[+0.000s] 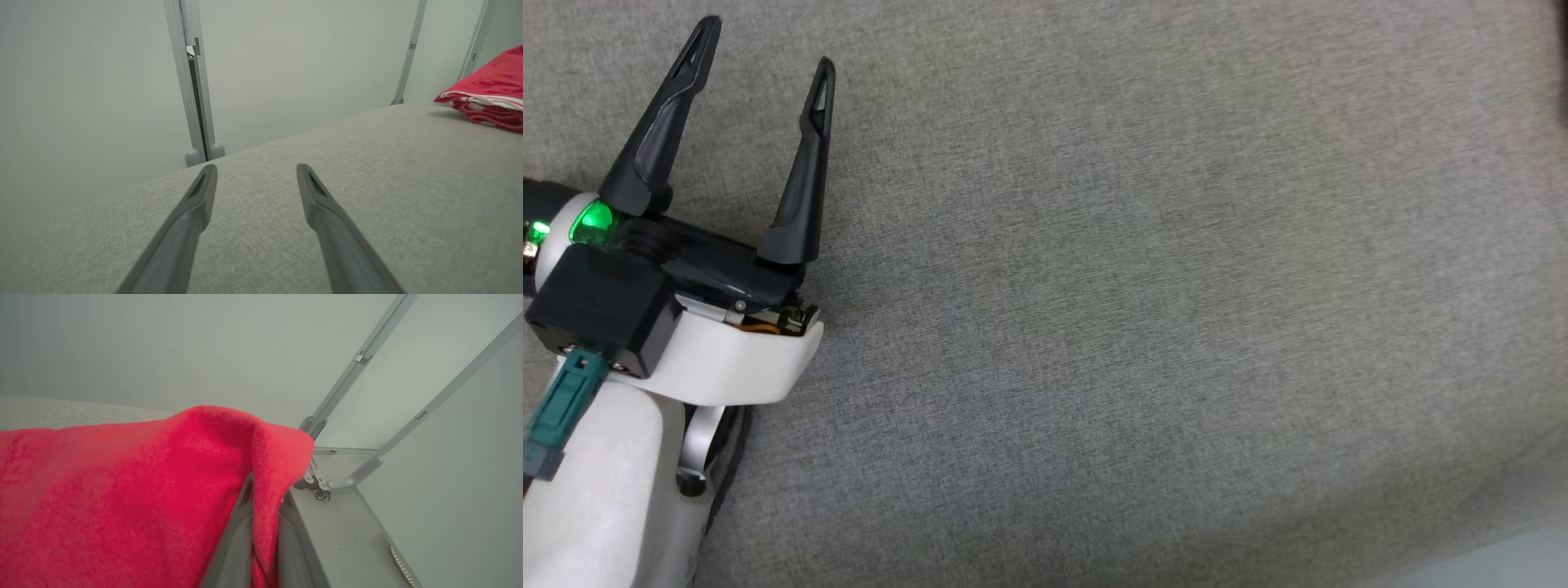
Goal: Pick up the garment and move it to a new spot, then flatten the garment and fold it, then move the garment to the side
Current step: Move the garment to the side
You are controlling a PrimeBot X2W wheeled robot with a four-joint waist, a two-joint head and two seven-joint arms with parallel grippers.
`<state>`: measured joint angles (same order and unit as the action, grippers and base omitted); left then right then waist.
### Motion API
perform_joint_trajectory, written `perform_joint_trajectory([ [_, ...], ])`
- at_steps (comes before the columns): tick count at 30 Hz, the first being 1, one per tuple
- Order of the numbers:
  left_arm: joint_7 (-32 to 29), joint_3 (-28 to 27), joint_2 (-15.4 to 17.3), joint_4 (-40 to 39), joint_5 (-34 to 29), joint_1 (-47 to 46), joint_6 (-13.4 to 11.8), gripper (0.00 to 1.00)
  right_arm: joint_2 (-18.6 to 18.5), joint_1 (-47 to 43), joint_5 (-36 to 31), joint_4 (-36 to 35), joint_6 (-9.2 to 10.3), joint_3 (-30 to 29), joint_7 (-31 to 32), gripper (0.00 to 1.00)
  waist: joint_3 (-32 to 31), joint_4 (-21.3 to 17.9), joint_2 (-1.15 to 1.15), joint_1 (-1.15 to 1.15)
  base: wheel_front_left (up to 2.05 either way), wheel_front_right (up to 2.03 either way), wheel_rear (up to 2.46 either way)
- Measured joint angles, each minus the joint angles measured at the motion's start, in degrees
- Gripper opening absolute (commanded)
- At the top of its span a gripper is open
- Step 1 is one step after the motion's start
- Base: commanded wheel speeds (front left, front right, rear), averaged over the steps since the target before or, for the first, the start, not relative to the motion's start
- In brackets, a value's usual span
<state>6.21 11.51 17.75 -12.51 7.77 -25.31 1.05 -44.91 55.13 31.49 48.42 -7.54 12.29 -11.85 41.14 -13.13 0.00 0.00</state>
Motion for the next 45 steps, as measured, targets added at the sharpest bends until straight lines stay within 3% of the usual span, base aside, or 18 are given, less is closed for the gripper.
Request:
perform_joint_trajectory([
  [1, -0.12, -0.03, 0.2, -0.45, -0.22, -0.66, 0.15, 1.0, 0.02, 0.67, -0.27, 0.73, 0.0, 0.11, -0.12, 0.15, 1.21, 0.28, 0.0, 0.0, 0.0, 0.0, 0.0],
  [2, -0.05, -0.04, 0.41, -0.98, -0.23, -1.25, 0.27, 1.0, 0.43, 1.58, -0.18, 1.82, -0.01, -0.15, -0.26, 0.44, 2.36, 0.55, 0.0, 0.0, 0.0, 0.0, 0.0],
  [3, -0.05, -0.03, 0.54, -1.56, -0.25, -1.81, 0.42, 1.0, 0.9, 2.48, 0.05, 2.99, -0.01, -0.15, -0.24, 0.81, 3.48, 0.83, 0.0, 0.0, 0.0, 0.0, 0.0],
  [4, -0.05, -0.01, 0.6, -2.08, -0.32, -2.27, 0.42, 1.0, 1.37, 3.14, 0.07, 4.2, -0.01, -0.37, -0.27, 1.0, 4.49, 1.09, 0.0, 0.0, 0.0, 0.0, 0.0],
  [12, 0.74, 0.63, 0.31, -3.71, -0.64, -3.68, 0.3, 1.0, 4.49, 7.39, -0.64, 16.52, -0.01, -5.61, -2.18, 1.0, 7.68, 2.43, 0.0, 0.0, 0.0, 0.0, 0.0],
  [18, 2.23, 0.55, -0.08, 1.18, -0.13, -2.68, -0.59, 1.0, 7.14, 3.67, 1.04, 15.79, -0.01, -8.77, -3.0, 1.0, 3.86, 1.52, 0.0, 0.0, 0.0, 0.0, 0.0],
  [24, 3.15, 0.59, -0.27, 5.66, 1.08, 2.11, -1.15, 1.0, 10.73, -7.46, 2.34, 3.78, -0.01, -13.97, -3.11, 1.0, -1.91, -0.05, 0.0, 0.0, 0.0, 0.0, 0.0],
  [35, 4.93, 0.33, -2.26, 10.24, 4.28, 10.05, -3.19, 1.0, 25.83, -30.72, -6.14, -24.88, -0.01, -20.79, -3.13, 1.0, -13.6, -1.52, 0.0, 0.0, 0.0, 0.0, 0.0],
  [39, 5.71, -0.05, -3.2, 11.55, 5.41, 12.26, -3.97, 1.0, 29.96, -37.06, -9.09, -32.41, 0.03, -18.79, -3.2, 1.0, -17.14, -0.22, 0.0, 0.0, 0.0, 0.0, 0.0],
  [45, 7.02, -0.68, -4.72, 13.7, 6.68, 14.66, -5.0, 1.0, 34.15, -42.65, -12.35, -41.76, 0.04, -16.35, 0.29, 1.0, -20.2, 4.88, 0.0, 0.0, 0.0, 0.0, 0.0],
])
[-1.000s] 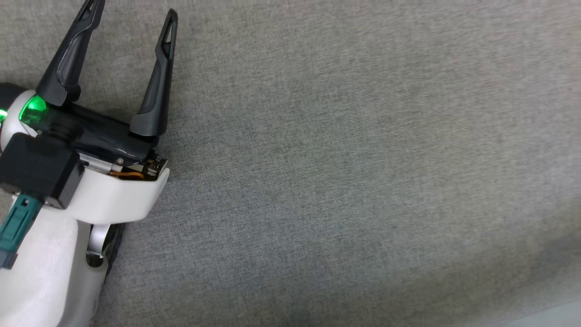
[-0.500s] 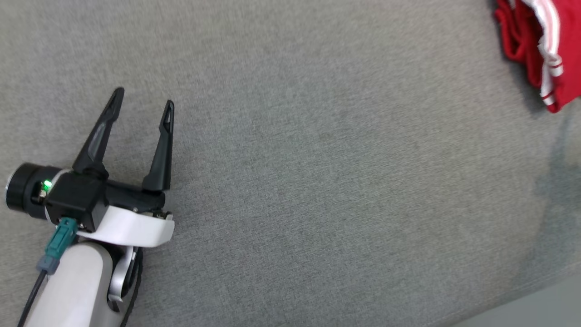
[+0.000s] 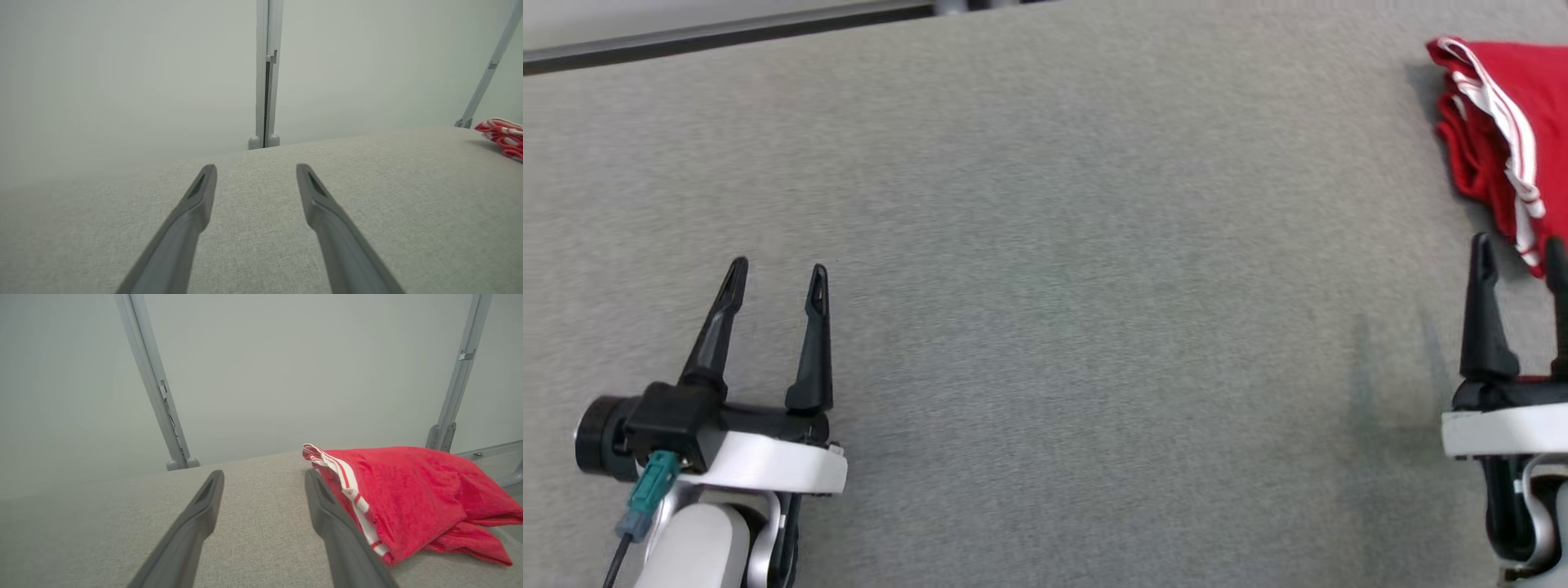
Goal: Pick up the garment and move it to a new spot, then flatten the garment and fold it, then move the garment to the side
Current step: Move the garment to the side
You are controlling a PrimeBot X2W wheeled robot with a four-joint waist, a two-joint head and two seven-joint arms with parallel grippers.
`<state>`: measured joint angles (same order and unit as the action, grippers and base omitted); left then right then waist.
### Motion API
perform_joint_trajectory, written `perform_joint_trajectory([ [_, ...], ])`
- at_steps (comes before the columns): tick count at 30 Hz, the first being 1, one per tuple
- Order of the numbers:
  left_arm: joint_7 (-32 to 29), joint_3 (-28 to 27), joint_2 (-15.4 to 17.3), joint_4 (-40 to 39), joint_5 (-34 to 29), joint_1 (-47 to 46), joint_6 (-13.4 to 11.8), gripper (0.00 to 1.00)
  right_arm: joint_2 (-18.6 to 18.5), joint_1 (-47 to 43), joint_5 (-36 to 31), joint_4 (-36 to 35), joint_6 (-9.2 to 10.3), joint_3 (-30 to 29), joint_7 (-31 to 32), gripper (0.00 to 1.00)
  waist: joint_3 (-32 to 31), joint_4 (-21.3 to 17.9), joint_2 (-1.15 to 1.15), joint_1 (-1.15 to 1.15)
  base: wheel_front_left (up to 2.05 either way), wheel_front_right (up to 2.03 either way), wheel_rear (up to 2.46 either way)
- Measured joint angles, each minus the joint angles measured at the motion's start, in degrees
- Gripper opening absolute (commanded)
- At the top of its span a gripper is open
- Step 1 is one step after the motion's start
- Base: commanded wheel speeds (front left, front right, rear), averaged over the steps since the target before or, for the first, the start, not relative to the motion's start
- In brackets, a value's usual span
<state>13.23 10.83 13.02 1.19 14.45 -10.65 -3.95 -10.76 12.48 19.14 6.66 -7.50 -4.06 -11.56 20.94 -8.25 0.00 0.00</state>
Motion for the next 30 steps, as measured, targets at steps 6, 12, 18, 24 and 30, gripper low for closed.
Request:
perform_joint_trajectory([
  [6, 1.01, -0.93, -1.6, 3.15, 1.63, 3.21, -0.77, 1.0, 3.23, -4.97, -2.57, -7.15, 0.01, 1.59, 5.41, 1.0, -3.42, 6.67, 0.0, 0.0, 0.0, 0.0, 0.0],
  [12, 1.51, -1.48, -2.09, 4.89, 2.35, 6.2, -0.8, 1.0, 4.59, -9.08, -4.71, -9.73, 0.01, 2.2, 8.16, 1.0, -7.3, 10.19, 0.0, 0.0, 0.0, 0.0, 0.0],
  [18, 1.65, -1.52, -1.97, 6.41, 2.7, 8.93, -0.54, 1.0, 5.38, -13.8, -5.36, -10.85, 0.01, 2.82, 9.91, 1.0, -11.8, 11.22, 0.0, 0.0, 0.0, 0.0, 0.0],
  [24, 1.56, -1.05, -1.2, 7.95, 2.79, 12.34, 0.01, 1.0, 5.89, -18.89, -6.12, -11.27, 0.01, 2.85, 11.65, 1.0, -17.15, 11.23, 0.0, 0.0, 0.0, 0.0, 0.0],
  [30, 0.38, -0.42, -0.46, 8.12, 2.97, 14.22, 0.42, 1.0, 6.27, -21.7, -6.83, -12.52, 0.01, 3.13, 12.89, 1.0, -21.45, 10.94, 0.0, 0.0, 0.0, 0.0, 0.0],
])
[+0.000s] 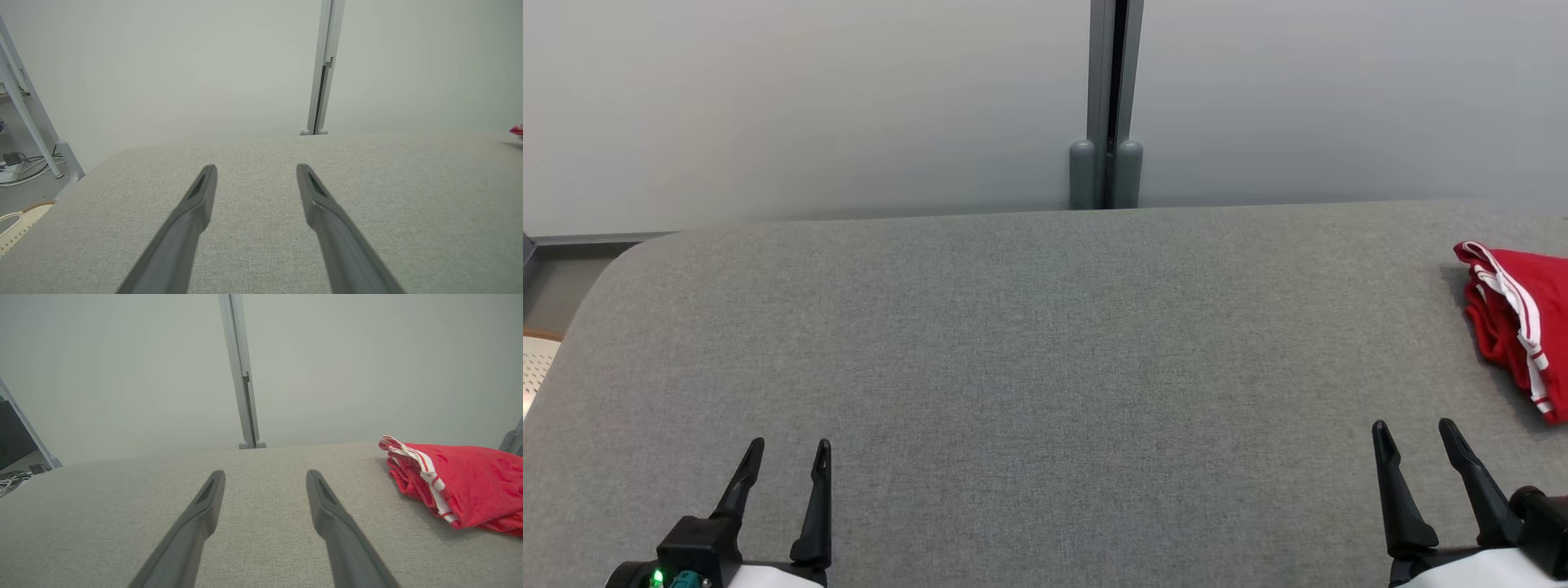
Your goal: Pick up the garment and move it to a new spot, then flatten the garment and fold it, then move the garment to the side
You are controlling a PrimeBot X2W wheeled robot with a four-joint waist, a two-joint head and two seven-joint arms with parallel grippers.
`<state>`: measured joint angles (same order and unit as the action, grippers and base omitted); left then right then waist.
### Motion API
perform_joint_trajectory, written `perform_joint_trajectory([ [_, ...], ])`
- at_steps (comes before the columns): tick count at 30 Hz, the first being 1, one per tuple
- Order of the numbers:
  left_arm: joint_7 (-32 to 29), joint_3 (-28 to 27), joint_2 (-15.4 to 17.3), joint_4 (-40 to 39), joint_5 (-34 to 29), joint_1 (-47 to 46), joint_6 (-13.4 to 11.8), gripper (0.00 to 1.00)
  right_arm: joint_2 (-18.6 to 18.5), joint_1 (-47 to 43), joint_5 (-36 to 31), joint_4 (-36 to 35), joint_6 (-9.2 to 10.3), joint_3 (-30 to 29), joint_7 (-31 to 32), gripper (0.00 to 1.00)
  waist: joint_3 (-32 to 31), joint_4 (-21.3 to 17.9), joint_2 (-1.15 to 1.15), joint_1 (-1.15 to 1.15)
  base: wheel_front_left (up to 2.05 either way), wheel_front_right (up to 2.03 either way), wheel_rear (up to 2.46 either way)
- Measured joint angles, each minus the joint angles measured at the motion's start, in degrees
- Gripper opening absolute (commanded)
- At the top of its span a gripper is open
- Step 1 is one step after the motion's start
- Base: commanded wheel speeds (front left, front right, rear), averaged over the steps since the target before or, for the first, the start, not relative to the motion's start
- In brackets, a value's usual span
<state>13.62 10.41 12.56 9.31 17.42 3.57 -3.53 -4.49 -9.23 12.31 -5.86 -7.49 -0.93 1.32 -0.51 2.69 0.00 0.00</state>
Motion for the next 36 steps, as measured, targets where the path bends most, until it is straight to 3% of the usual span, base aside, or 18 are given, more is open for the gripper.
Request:
perform_joint_trajectory([
  [36, -1.25, 1.89, 0.81, 1.11, 0.9, 0.37, -0.56, 1.0, 0.6, -1.51, -1.19, -1.75, 0.0, -0.16, 2.65, 1.0, -1.82, -0.05, 0.0, 0.0, 0.0, 0.0, 0.0],
])
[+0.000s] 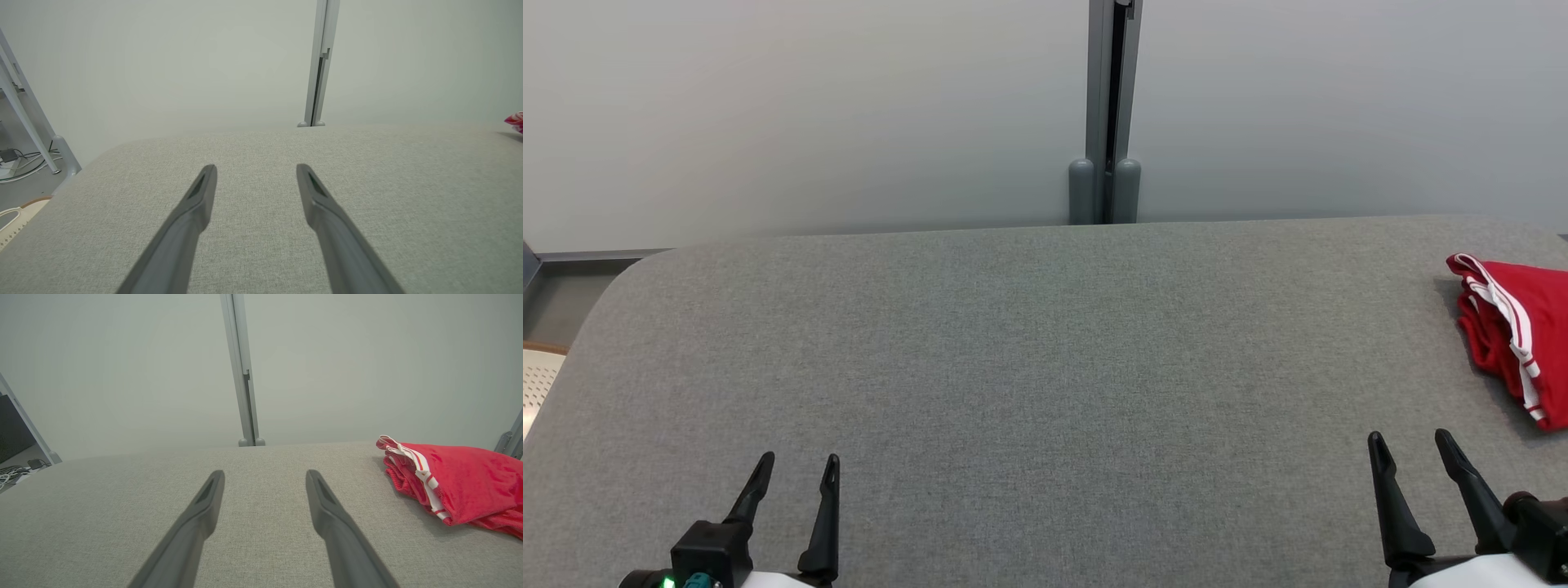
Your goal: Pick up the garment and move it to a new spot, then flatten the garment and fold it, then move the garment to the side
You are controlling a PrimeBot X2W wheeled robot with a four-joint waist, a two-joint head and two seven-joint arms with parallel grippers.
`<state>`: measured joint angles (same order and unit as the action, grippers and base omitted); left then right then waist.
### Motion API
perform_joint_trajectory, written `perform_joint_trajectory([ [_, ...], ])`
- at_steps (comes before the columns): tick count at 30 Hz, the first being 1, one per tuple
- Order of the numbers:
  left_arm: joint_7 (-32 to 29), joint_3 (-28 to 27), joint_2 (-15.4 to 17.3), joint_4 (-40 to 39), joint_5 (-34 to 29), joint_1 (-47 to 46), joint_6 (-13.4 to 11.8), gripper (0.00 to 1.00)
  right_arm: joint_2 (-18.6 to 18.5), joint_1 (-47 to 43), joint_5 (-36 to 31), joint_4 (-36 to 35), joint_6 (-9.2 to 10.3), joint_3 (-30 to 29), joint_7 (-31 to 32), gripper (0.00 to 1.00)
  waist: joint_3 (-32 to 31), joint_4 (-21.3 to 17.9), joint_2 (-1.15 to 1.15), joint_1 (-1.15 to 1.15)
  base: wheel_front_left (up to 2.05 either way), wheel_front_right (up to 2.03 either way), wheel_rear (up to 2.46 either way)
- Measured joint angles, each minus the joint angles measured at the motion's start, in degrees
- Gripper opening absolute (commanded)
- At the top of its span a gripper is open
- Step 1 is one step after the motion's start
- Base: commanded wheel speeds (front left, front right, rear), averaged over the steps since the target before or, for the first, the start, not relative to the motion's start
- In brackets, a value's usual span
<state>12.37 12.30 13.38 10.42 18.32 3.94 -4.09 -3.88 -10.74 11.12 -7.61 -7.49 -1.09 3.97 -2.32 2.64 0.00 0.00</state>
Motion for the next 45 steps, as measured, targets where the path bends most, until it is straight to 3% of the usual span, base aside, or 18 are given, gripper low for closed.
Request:
perform_joint_trajectory([
  [12, 0.51, 0.62, -0.01, 0.57, 0.24, -0.65, -0.12, 1.0, 0.13, 0.04, 0.08, 0.13, 0.0, 0.15, 0.08, 1.0, -0.07, 0.1, 0.0, 0.0, 0.0, 0.0, 0.0],
  [13, 0.57, 0.65, -0.01, 0.55, 0.23, -0.69, -0.29, 0.0, 0.13, 0.1, 0.16, 0.13, 0.0, 0.19, 0.09, 0.0, -0.04, 0.1, 0.0, 0.0, 0.0, 0.0, 0.0],
  [18, -0.04, 1.08, -1.36, 2.54, 0.96, 0.95, -0.08, 0.0, 0.76, -0.56, 0.88, 2.5, 0.0, 0.31, 0.08, 0.0, -0.01, 0.06, 0.0, 0.0, 0.0, 0.0, 0.0],
  [45, -6.39, -5.64, -4.45, 3.01, 25.66, -2.05, 3.64, 0.0, 0.34, 4.59, 29.11, 9.04, 0.0, -0.43, 0.08, 0.0, 0.56, -0.55, 0.0, 0.0, 0.0, 0.0, 0.0],
])
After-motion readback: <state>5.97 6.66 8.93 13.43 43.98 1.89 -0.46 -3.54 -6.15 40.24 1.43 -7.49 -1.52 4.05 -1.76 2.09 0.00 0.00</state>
